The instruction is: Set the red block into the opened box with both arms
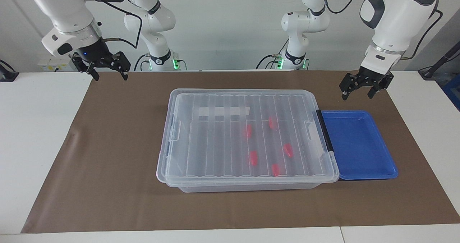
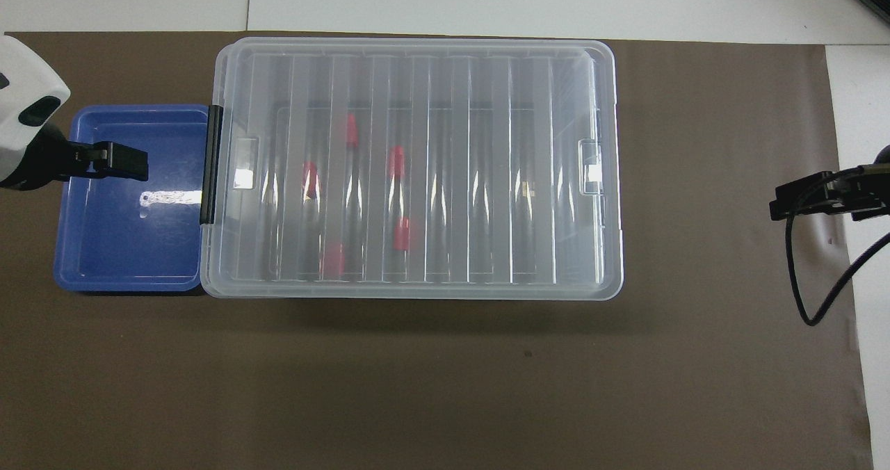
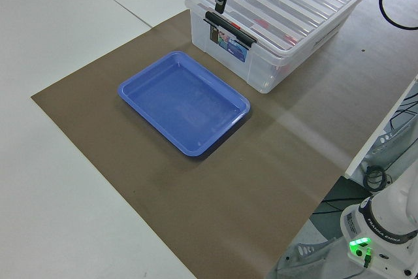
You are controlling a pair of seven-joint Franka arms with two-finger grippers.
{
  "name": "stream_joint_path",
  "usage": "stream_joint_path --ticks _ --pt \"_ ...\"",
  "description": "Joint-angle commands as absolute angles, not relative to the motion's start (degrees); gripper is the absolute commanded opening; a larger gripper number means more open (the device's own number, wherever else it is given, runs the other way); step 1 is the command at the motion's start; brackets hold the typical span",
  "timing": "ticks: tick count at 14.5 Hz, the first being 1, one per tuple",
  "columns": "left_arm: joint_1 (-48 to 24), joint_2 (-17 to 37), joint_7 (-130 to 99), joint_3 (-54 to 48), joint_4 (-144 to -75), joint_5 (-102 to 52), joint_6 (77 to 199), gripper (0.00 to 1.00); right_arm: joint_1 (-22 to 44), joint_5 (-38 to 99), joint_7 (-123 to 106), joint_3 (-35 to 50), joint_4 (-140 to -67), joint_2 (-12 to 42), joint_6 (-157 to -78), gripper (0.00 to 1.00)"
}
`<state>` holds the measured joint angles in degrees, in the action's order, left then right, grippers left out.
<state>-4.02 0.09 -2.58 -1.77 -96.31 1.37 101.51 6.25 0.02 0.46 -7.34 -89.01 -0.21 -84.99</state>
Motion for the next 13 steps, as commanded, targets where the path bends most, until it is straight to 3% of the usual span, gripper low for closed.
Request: stream_joint_path --ticks 1,13 --pt "-4.6 -1.3 -2.3 -1.1 -97.2 0.4 100.4 1.00 5.7 -0.4 1.2 -6.7 -89.9 -0.5 -85.2 1.00" --pt "-4.6 -2.5 -2.3 -1.2 -96.3 -0.5 97.4 1.00 5.6 -1.8 0.8 -6.6 -88.8 -0.4 -83.5 1.00"
